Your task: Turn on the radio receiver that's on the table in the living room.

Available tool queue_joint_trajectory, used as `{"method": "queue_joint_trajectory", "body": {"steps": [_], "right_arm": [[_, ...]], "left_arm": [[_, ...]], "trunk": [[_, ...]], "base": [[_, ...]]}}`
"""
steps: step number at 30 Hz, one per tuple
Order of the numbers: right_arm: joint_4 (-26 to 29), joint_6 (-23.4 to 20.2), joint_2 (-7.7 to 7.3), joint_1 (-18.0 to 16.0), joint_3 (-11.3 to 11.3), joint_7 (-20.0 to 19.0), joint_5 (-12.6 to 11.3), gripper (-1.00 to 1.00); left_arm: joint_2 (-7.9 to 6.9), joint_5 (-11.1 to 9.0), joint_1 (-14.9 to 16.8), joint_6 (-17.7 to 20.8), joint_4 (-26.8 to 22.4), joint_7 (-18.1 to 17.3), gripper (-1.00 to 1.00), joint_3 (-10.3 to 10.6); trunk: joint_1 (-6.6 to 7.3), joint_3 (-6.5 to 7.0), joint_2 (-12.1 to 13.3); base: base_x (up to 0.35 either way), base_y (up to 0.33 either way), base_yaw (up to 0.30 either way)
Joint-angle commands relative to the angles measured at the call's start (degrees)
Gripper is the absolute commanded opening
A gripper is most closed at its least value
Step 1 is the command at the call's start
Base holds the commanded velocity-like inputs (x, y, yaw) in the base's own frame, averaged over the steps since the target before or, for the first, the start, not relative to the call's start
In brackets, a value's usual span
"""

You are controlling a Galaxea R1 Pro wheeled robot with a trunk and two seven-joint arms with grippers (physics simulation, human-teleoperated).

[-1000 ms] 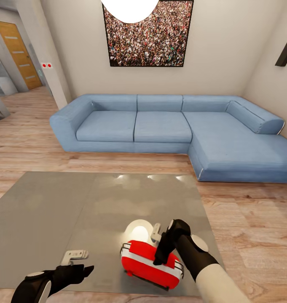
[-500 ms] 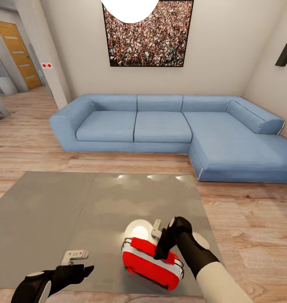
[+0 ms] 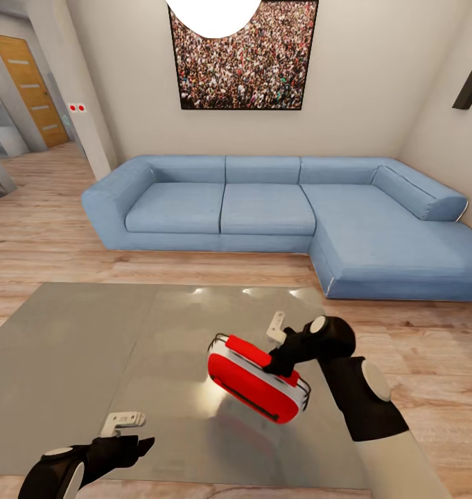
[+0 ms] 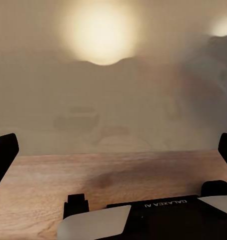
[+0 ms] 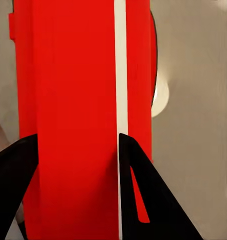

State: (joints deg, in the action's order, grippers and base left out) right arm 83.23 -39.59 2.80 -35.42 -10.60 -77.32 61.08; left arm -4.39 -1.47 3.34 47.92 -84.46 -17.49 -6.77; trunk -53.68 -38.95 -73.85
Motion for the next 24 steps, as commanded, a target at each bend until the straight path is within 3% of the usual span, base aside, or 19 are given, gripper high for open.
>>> {"method": "queue_joint_trajectory", "body": {"steps": [1, 13, 17, 20, 24], "right_arm": [[0.14, -0.08, -0.02, 0.0, 0.02, -0.05, -0.07, -1.0], [0.55, -0.26, -0.08, 0.0, 0.12, -0.1, -0.08, -1.0], [0.67, -2.49, -0.73, 0.0, 0.14, 0.3, 0.02, -1.0], [0.65, -3.89, -1.11, 0.0, 0.12, 1.38, 0.88, -1.0], [0.69, -5.96, -1.21, -0.01, -0.03, 8.61, 5.33, -1.0]], "left_arm": [[0.0, -0.01, 0.0, -0.01, 0.0, 0.0, 1.0, 0.0], [0.0, 0.0, 0.0, 0.01, 0.01, 0.0, 1.0, 0.0], [0.0, -0.01, 0.0, 0.03, 0.0, 0.0, 1.0, 0.0], [0.0, -0.02, 0.0, 0.05, 0.0, 0.0, 1.0, 0.0], [0.0, 0.03, 0.0, 0.07, 0.0, 0.0, 1.0, 0.0]], "trunk": [[0.0, 0.0, 0.0], [0.0, 0.0, 0.0], [0.0, 0.0, 0.0], [0.0, 0.0, 0.0], [0.0, 0.0, 0.0]], "base": [[0.0, 0.0, 0.0], [0.0, 0.0, 0.0], [0.0, 0.0, 0.0], [0.0, 0.0, 0.0], [0.0, 0.0, 0.0]]}}
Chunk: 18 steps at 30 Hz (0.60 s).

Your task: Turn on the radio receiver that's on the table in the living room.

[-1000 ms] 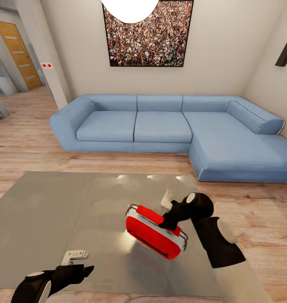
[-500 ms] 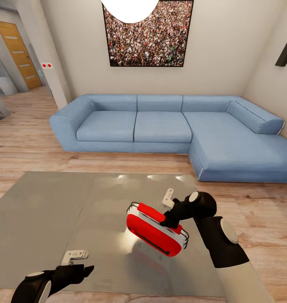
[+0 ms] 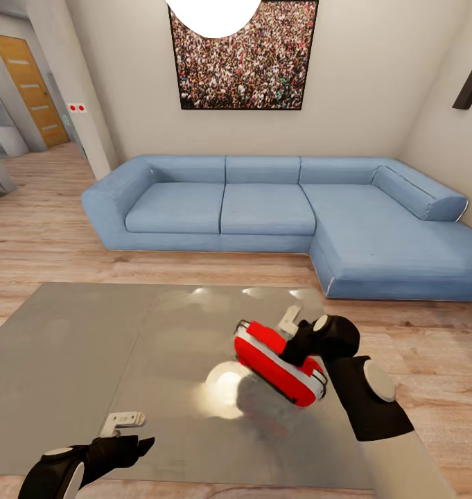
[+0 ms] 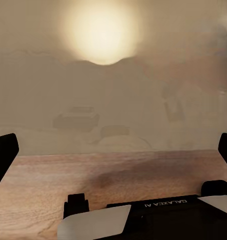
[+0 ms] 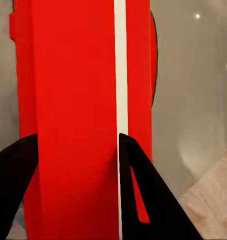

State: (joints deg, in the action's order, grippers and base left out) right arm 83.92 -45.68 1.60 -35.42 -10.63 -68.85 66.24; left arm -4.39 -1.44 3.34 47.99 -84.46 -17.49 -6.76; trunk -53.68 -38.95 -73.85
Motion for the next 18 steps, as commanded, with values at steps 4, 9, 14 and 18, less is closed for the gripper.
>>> {"method": "queue_joint_trajectory", "body": {"steps": [4, 9, 14, 18], "right_arm": [[0.63, -1.75, -0.01, 0.0, -0.06, 7.37, 1.92, -1.0], [3.53, -4.37, -0.01, 0.18, -0.26, 16.55, 3.02, -1.0], [4.01, -4.78, 0.15, 3.4, -0.72, 34.43, 4.26, -1.0], [4.11, -3.35, 0.29, 8.52, -1.45, 49.38, 4.39, -1.0]], "left_arm": [[0.0, 0.03, 0.0, -0.07, 0.0, -0.13, 1.0, 0.0], [0.0, 0.03, 0.0, -0.08, 0.0, -0.21, 1.0, 0.0], [0.0, 0.02, 0.0, -0.09, 0.0, -0.18, 1.0, 0.0], [0.0, -0.04, 0.0, -0.02, 0.0, -0.1, 1.0, 0.0]], "trunk": [[0.0, 0.0, 0.0], [0.0, 0.0, 0.0], [0.0, 0.0, 0.0], [0.0, 0.0, 0.0]], "base": [[0.0, 0.0, 0.0], [0.0, 0.0, 0.0], [0.0, 0.0, 0.0], [0.0, 0.0, 0.0]]}}
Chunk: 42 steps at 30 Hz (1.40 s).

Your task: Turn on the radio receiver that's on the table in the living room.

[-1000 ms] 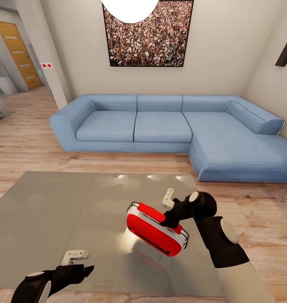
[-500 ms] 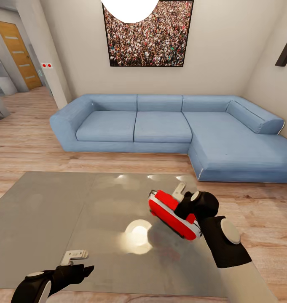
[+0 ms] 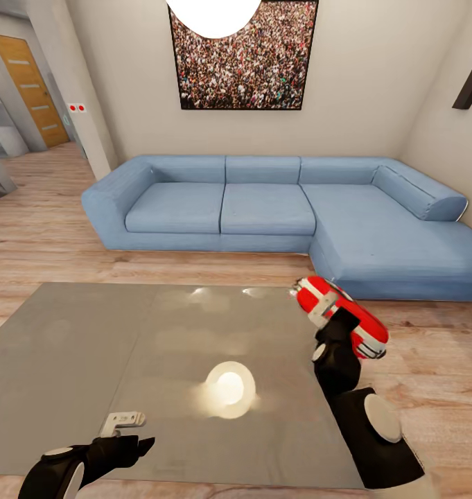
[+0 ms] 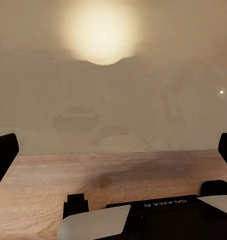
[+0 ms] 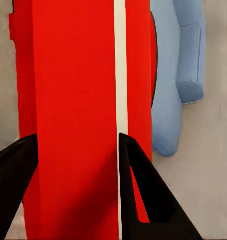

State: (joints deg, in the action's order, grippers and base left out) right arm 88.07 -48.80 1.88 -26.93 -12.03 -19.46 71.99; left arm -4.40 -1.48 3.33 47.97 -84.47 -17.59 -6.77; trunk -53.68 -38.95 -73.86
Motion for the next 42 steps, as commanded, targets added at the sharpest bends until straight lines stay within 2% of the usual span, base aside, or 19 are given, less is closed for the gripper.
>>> {"method": "queue_joint_trajectory", "body": {"steps": [1, 3, 4, 6, 8, 12, 14, 16, 19, 20, 21, 23, 25, 27, 31, 34, 38, 40, 42], "right_arm": [[-0.03, 0.87, 0.01, 1.71, -1.45, 4.52, -1.35, -1.0], [-0.03, 3.24, -0.11, 4.95, -5.25, 13.53, -1.35, -1.0], [-0.03, 4.37, -0.16, 7.48, -7.29, 20.05, -1.38, -1.0], [-0.02, 5.37, -0.21, 10.07, -8.72, 26.38, -1.4, -1.0], [-0.03, 8.5, -0.33, 14.19, -11.5, 35.79, -1.41, -1.0], [-0.03, 12.72, -1.11, 18.72, -13.51, 43.66, -1.41, -1.0], [-0.03, 13.9, -2.57, 19.79, -14.8, 47.91, -1.41, -1.0], [-0.12, 14.18, -5.43, 20.1, -19.54, 53.78, -1.43, -1.0], [-0.25, 13.97, -7.65, 20.18, -22.87, 56.56, -1.6, -1.0], [-1.35, 13.62, -10.16, 20.22, -26.92, 59.75, -1.55, -1.0], [-1.95, 13.45, -10.56, 20.23, -27.77, 60.67, -1.52, -1.0], [-7.48, 12.88, -11.64, 20.25, -31.21, 67.0, -1.57, -1.0], [-16.45, 12.99, -11.75, 20.25, -33.13, 75.31, -1.99, -1.0], [-24.42, 13.43, -11.31, 20.25, -33.85, 81.03, -2.19, -1.0], [-31.07, 14.44, -10.98, 20.25, -34.63, 83.88, -2.15, -1.0], [-35.9, 14.81, -10.82, 20.25, -36.97, 84.52, -2.23, -1.0], [-39.68, 14.92, -10.79, 20.25, -37.8, 84.66, -2.74, -1.0], [-41.65, 14.94, -10.41, 20.25, -38.0, 84.71, -2.92, -1.0], [-44.75, 14.95, -8.98, 20.25, -38.1, 85.15, -3.02, -1.0]], "left_arm": [[0.0, 0.0, 0.01, 0.01, 0.01, 0.04, 1.0, 0.01], [0.0, -0.01, 0.01, 0.01, 0.01, 0.06, 1.0, 0.01], [0.0, -0.01, 0.01, 0.02, 0.01, 0.02, 1.0, 0.01], [0.0, -0.01, 0.01, 0.02, 0.01, -0.02, 1.0, 0.01], [0.0, -0.01, 0.01, 0.02, 0.01, -0.03, 1.0, 0.01], [0.0, -0.08, 0.01, 0.02, 0.01, 0.0, 1.0, 0.01], [0.0, -0.1, 0.01, 0.02, 0.01, -0.02, 1.0, 0.01], [0.0, -0.1, 0.01, 0.11, 0.01, -0.32, 1.0, 0.01], [0.0, -0.13, 0.01, 0.3, -0.04, -0.49, 1.0, 0.01], [0.0, -0.17, 0.01, 0.54, -0.24, -0.63, 1.0, 0.05], [0.0, -0.19, 0.01, 0.59, -0.3, -0.66, 1.0, 0.06], [0.0, -0.25, 0.01, 0.95, -0.67, -0.97, 1.0, 0.16], [0.0, -0.27, 0.01, 3.18, -1.57, -1.78, 1.0, 0.23], [0.0, -0.28, 0.34, 5.89, -2.67, -3.37, 1.0, 0.26], [0.0, -0.28, 1.36, 7.36, -3.13, -5.04, 1.0, 0.31], [0.0, -0.28, 2.39, 7.74, -3.23, -7.4, 1.0, 0.35], [0.0, -0.28, 3.96, 8.33, -3.24, -10.56, 1.0, 0.36], [0.02, -0.28, 5.15, 8.9, -3.24, -11.45, 1.0, 0.36], [0.15, -0.28, 6.87, 9.92, -3.24, -12.04, 1.0, 0.36]], "trunk": [[0.0, 0.0, 0.0], [0.0, 0.0, 0.0], [0.0, 0.0, 0.0], [0.0, 0.0, 0.0], [0.0, 0.0, 0.0], [0.0, 0.0, 0.0], [0.0, 0.0, 0.0], [0.0, 0.0, 0.0], [0.0, 0.0, 0.0], [0.0, 0.0, 0.0], [0.0, 0.0, 0.0], [0.0, 0.0, 0.0], [0.0, 0.0, 0.0], [0.0, 0.0, 0.0], [0.0, 0.0, 0.0], [0.0, 0.0, 0.0], [0.0, 0.0, 0.0], [0.0, 0.0, 0.0], [0.0, 0.0, 0.0]], "base": [[0.0, 0.0, 0.0], [0.0, 0.0, 0.0], [0.0, 0.0, 0.0], [0.0, 0.0, 0.0], [0.0, 0.0, 0.0], [0.0, 0.0, 0.0], [0.0, 0.0, 0.0], [0.0, 0.0, 0.0], [0.0, 0.0, 0.0], [0.0, 0.0, 0.0], [0.0, 0.0, 0.0], [0.0, 0.0, 0.0], [0.0, 0.0, 0.0], [0.0, 0.0, 0.0], [0.0, 0.0, 0.0], [0.0, 0.0, 0.0], [0.0, 0.0, 0.0], [0.0, 0.0, 0.0], [0.0, 0.0, 0.0]]}}
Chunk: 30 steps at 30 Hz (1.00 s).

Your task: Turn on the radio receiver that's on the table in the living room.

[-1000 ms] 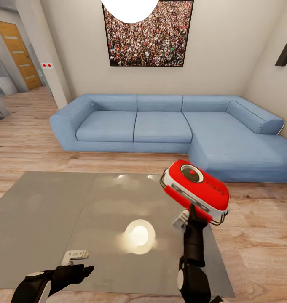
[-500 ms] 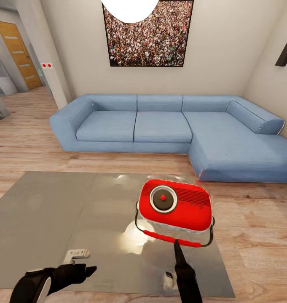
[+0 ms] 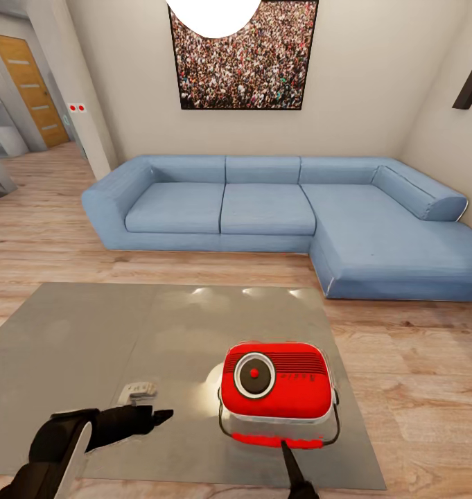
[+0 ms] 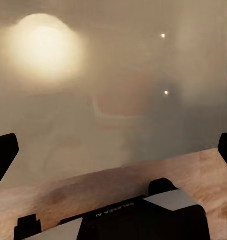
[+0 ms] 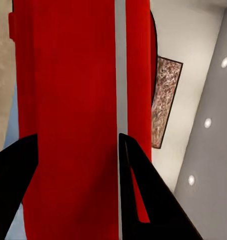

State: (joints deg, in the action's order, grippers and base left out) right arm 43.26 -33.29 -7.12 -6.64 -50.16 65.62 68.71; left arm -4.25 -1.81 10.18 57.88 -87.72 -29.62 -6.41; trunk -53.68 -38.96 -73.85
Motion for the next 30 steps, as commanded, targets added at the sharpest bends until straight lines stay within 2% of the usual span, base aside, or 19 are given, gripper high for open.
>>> {"method": "queue_joint_trajectory", "body": {"steps": [1, 5, 11, 17, 19, 20, 25, 30], "right_arm": [[-1.43, -0.55, 0.68, -0.04, 0.01, 0.7, 0.24, -1.0], [-5.59, -0.46, 2.43, -0.04, -0.02, 4.79, 0.2, -1.0], [-6.8, -0.53, 2.94, -0.04, -0.11, 6.26, 0.19, -1.0], [-6.88, -0.55, 3.06, -0.04, -0.11, 6.7, 0.19, -1.0], [-6.87, -0.56, 3.07, -0.04, -0.16, 6.75, 0.19, -1.0], [-6.87, -0.61, 3.11, -0.04, -0.18, 6.78, 0.19, -1.0], [-6.89, -0.67, 3.16, -0.04, -0.18, 6.87, 0.19, -1.0], [-6.9, -0.68, 3.16, -0.04, -0.12, 6.86, 0.19, -1.0]], "left_arm": [[0.17, 0.05, 0.88, 0.49, 0.0, -0.16, 1.0, 0.02], [0.99, 0.05, 3.58, 1.47, -0.07, -0.39, 1.0, 0.18], [1.99, -0.01, 5.81, 1.73, -0.11, -0.8, 1.0, 0.28], [6.3, -0.03, 8.3, 2.02, -0.03, -1.35, 1.0, 0.69], [7.65, -0.03, 8.59, 2.04, -0.01, -1.42, 1.0, 1.49], [9.03, -0.03, 8.77, 2.06, 0.0, -1.46, 1.0, 3.37], [11.67, -0.26, 9.07, 2.12, 0.0, -3.09, 1.0, 7.48], [12.47, -0.37, 9.14, 2.12, 0.0, -4.29, 1.0, 8.36]], "trunk": [[0.0, 0.01, 0.0], [0.0, 0.01, 0.0], [0.0, 0.01, 0.0], [0.0, 0.01, 0.0], [0.0, 0.01, 0.0], [0.0, 0.01, 0.0], [0.0, 0.01, 0.0], [0.0, 0.01, 0.0]], "base": [[0.0, 0.0, 0.0], [0.0, 0.0, 0.0], [0.0, 0.0, 0.0], [0.0, 0.0, 0.0], [0.0, 0.0, 0.0], [0.0, 0.0, 0.0], [0.0, 0.0, 0.0], [0.0, 0.0, 0.0]]}}
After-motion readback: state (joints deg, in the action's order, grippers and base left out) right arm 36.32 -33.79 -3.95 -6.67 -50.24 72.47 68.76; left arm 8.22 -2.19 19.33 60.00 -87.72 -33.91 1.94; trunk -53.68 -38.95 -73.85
